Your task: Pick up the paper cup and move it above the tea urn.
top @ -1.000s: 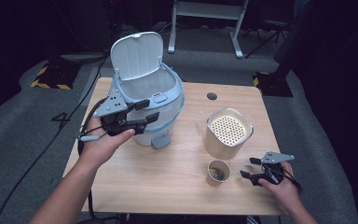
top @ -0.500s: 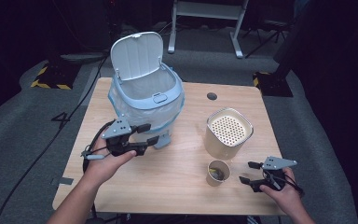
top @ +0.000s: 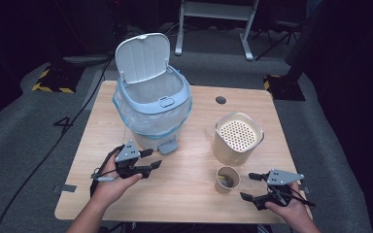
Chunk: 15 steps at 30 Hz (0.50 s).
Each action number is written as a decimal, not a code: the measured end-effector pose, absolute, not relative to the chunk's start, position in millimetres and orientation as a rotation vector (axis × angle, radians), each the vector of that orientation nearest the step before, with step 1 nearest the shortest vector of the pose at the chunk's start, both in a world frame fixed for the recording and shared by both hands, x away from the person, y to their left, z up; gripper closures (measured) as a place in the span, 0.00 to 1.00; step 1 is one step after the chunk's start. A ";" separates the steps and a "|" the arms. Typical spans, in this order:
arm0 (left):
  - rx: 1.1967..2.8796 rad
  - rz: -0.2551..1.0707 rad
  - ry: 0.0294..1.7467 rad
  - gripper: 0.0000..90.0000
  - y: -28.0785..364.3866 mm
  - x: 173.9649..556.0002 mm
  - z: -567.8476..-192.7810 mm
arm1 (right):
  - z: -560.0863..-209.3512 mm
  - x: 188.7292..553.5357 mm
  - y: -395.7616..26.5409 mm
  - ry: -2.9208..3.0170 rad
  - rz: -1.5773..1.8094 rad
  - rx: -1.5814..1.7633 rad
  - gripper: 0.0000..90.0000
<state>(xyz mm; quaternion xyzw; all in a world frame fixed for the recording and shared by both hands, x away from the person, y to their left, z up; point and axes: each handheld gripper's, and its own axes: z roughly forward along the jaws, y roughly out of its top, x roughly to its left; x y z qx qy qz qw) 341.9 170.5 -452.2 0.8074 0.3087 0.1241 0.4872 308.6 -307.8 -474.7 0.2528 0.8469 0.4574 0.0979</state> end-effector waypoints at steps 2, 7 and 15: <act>1.978 0.290 0.767 0.51 169.4 342.7 -460.9 | -476.1 308.1 -305.0 2.499 1.363 0.740 0.19; 2.028 0.281 0.776 0.50 165.5 344.2 -476.5 | -477.3 308.0 -297.2 2.494 1.384 0.734 0.19; 2.082 0.262 0.803 0.47 161.7 344.8 -493.4 | -482.1 313.0 -275.3 2.503 1.393 0.712 0.18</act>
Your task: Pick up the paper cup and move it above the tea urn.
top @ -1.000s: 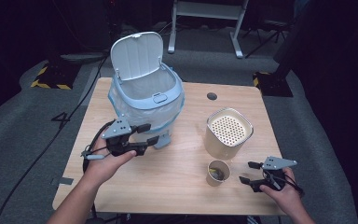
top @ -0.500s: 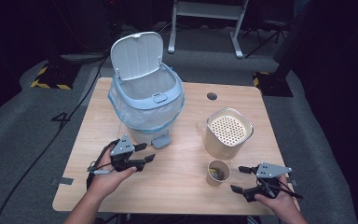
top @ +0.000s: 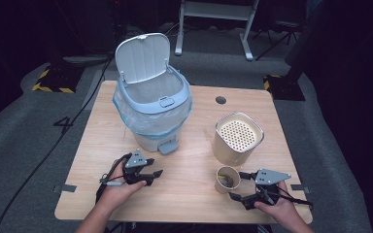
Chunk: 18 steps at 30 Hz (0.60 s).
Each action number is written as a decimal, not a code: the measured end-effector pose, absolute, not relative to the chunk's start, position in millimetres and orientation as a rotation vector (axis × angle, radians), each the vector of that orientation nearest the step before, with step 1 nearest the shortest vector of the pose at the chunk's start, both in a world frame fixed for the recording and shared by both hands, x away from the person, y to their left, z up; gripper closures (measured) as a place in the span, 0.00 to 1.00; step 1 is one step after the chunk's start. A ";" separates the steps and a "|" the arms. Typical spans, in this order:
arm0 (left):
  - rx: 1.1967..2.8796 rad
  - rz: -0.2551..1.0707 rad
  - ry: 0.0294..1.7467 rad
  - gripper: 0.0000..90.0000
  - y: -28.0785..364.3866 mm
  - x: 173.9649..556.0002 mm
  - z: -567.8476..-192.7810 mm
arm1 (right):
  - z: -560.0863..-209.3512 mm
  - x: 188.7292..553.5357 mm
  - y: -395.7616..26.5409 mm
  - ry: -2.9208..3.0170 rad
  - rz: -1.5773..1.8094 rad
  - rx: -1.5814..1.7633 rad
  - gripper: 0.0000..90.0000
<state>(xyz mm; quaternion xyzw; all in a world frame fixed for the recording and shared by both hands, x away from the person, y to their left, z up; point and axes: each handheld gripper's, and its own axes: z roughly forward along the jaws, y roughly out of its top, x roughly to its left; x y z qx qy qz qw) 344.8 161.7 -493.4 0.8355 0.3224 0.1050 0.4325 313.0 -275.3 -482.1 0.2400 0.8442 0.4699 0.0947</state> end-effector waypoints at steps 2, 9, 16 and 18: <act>2.097 0.260 0.818 0.46 160.4 345.4 -495.8 | -484.0 314.0 -271.5 2.506 1.391 0.708 0.18; 2.164 0.284 0.825 0.40 153.3 346.4 -501.7 | -488.8 321.1 -260.3 2.499 1.419 0.709 0.18; 2.231 0.326 0.833 0.33 146.8 346.1 -503.1 | -494.9 324.4 -254.4 2.496 1.454 0.723 0.19; 2.222 0.326 0.855 0.32 146.5 346.9 -503.3 | -496.3 325.3 -252.8 2.477 1.483 0.743 0.20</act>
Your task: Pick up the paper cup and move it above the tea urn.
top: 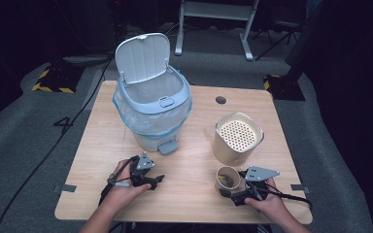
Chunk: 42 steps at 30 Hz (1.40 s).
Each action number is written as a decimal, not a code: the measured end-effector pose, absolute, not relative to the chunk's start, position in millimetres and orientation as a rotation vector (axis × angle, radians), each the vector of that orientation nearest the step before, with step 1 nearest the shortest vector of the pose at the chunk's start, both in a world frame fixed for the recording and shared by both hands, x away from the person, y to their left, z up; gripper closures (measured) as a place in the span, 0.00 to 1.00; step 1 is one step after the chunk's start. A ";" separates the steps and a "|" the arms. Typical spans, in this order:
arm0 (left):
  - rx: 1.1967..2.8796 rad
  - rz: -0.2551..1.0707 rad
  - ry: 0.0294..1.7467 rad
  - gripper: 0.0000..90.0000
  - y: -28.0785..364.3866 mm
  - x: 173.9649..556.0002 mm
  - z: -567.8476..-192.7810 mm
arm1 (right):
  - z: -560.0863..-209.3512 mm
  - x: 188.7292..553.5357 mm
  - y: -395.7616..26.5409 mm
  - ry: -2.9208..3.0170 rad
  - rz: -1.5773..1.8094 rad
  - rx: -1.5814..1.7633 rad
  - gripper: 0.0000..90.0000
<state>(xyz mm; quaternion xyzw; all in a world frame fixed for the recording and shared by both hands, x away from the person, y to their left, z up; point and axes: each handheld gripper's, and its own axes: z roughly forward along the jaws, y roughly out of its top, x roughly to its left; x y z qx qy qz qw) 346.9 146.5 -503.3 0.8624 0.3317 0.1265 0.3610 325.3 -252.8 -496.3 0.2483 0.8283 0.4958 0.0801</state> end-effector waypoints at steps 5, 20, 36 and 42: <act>2.223 0.329 0.863 0.32 146.6 347.1 -503.1 | -497.6 326.5 -251.8 2.461 1.481 0.731 0.26; 2.221 0.328 0.864 0.32 147.1 347.5 -503.2 | -483.1 324.1 -260.8 2.428 1.527 0.692 0.33; 2.221 0.330 0.867 0.32 146.8 347.3 -503.2 | -419.9 328.2 -275.4 2.474 1.440 0.569 0.33; 2.221 0.330 0.867 0.32 146.8 347.3 -503.2 | -401.1 332.2 -278.4 2.471 1.450 0.571 0.33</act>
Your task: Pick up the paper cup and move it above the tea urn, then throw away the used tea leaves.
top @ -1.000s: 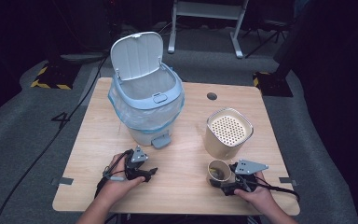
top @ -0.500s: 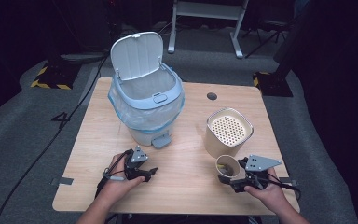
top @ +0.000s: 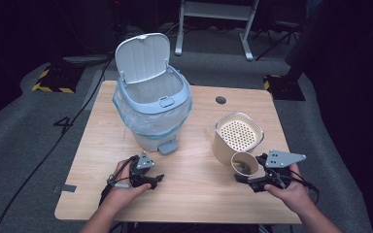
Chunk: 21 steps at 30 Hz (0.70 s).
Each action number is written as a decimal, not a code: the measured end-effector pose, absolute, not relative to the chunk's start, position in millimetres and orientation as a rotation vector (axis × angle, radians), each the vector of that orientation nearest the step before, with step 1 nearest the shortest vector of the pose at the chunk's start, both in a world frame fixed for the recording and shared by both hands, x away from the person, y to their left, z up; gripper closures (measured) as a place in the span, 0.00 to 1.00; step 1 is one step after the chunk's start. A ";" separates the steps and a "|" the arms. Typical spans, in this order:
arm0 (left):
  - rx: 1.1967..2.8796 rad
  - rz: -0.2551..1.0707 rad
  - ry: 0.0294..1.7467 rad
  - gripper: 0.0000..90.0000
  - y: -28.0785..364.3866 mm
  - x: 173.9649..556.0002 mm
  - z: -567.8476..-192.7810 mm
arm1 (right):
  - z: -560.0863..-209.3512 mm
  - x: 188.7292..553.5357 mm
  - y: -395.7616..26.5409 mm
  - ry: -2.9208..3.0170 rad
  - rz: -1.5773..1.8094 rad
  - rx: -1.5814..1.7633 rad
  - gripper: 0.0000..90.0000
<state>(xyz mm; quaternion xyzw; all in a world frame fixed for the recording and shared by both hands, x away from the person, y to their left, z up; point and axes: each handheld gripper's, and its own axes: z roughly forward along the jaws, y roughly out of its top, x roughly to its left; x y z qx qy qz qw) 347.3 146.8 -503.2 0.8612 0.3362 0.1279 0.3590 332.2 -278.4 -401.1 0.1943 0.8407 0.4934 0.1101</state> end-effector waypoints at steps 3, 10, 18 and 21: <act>2.222 0.332 0.865 0.32 146.9 347.4 -503.2 | -391.2 336.5 -281.4 2.471 1.479 0.601 0.33; 2.222 0.331 0.865 0.32 146.9 347.4 -503.2 | -377.8 342.4 -285.1 2.454 1.480 0.603 0.33; 2.221 0.330 0.868 0.32 146.8 347.4 -503.3 | -360.5 354.8 -289.9 2.427 1.479 0.618 0.33; 2.222 0.332 0.866 0.32 146.9 347.4 -503.2 | -351.4 363.8 -292.9 2.409 1.476 0.625 0.33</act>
